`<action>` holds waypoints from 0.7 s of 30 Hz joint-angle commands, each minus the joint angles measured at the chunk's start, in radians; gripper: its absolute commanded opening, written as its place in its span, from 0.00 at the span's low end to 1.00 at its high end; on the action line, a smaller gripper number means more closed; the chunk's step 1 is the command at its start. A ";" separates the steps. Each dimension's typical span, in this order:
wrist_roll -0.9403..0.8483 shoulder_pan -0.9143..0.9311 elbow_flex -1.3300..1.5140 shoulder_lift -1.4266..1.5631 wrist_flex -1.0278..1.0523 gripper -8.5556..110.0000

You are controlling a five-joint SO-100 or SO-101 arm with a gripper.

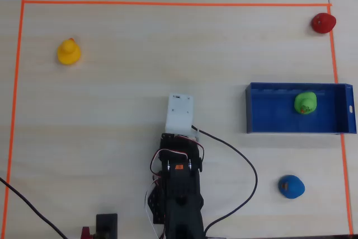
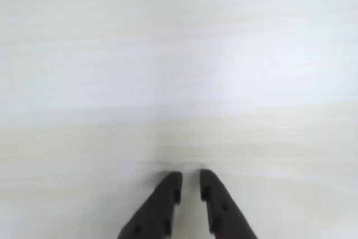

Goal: Grasp green duck and put it into box.

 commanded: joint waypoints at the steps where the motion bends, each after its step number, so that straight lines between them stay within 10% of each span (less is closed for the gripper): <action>1: 0.011 -0.002 -0.003 -0.008 0.014 0.07; 21: 0.011 0.002 -0.002 -0.006 0.014 0.08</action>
